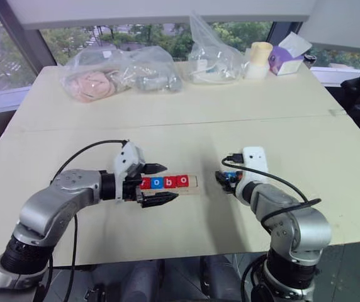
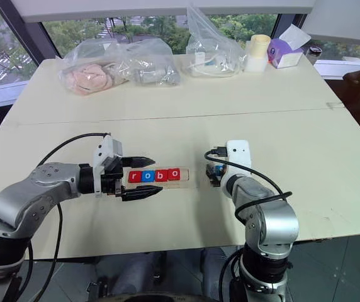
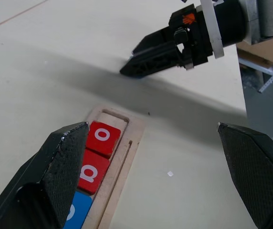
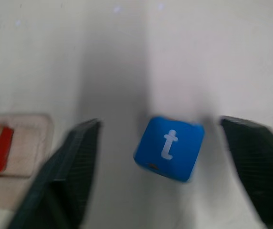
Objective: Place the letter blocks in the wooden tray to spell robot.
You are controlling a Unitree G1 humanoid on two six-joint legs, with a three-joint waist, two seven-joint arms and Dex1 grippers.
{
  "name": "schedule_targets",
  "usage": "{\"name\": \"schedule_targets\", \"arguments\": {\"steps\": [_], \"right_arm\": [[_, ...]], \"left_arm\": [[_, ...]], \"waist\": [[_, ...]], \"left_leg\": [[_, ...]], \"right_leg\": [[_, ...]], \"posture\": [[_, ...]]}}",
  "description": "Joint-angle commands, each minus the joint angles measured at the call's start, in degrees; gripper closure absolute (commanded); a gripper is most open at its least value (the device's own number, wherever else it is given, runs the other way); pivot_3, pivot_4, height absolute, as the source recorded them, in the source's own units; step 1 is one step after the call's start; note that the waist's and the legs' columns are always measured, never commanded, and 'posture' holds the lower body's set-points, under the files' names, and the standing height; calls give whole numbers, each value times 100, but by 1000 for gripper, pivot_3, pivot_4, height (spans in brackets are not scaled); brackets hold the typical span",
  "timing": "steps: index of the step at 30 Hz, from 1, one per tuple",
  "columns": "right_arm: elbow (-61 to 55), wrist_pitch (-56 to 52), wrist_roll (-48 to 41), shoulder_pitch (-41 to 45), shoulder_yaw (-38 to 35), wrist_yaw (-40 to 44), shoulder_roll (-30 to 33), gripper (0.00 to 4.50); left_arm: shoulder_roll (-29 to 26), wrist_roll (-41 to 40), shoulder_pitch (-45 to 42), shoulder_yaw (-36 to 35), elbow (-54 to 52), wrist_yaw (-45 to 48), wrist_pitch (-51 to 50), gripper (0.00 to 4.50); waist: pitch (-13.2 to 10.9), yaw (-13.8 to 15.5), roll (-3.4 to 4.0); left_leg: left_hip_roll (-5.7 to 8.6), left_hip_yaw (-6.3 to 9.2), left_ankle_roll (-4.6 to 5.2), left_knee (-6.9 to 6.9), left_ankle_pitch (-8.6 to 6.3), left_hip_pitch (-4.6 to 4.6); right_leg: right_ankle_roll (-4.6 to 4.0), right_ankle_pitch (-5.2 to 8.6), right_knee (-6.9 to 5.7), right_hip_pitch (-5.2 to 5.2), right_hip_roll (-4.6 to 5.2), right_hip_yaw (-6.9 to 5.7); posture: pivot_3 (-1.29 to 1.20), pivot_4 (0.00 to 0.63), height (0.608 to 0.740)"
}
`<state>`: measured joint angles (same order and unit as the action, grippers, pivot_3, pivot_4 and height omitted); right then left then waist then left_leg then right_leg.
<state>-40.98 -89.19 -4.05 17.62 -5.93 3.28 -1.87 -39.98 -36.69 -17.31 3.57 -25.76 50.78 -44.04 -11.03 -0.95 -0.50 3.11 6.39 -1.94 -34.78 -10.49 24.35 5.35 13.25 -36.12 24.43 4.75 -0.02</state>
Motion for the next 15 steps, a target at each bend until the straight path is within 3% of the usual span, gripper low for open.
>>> {"name": "schedule_targets", "arguments": {"steps": [1,5,11,15], "right_arm": [[-211,54,2,172,-147,-12,116,128],[272,1390,-234,367,-282,803,1333,128],[1644,4083,-1213,-201,15,4226,3795,128],[3090,5522,-1119,-34,411,5488,4585,128]], "left_arm": [[-69,38,-100,-58,-29,74,124,0],[-161,-22,-278,-129,23,141,24,0],[-608,-176,-272,-147,-43,773,55,0],[-939,-188,-123,-205,-140,1061,78,0]], "waist": [[0,-1,0],[-1,24,1],[-3,-3,-3],[-6,-44,-4]], "left_leg": [[0,0,0,-1,0,0],[3,-1,0,-5,0,2],[6,-13,5,0,-4,3],[4,-23,16,-4,-9,2]], "right_leg": [[0,0,0,0,0,0],[1,0,3,-2,5,-2],[16,9,17,-11,15,-7],[14,8,15,-11,14,-2]], "posture": [[0,150,740],[0,150,740],[0,150,740],[0,150,740]]}}
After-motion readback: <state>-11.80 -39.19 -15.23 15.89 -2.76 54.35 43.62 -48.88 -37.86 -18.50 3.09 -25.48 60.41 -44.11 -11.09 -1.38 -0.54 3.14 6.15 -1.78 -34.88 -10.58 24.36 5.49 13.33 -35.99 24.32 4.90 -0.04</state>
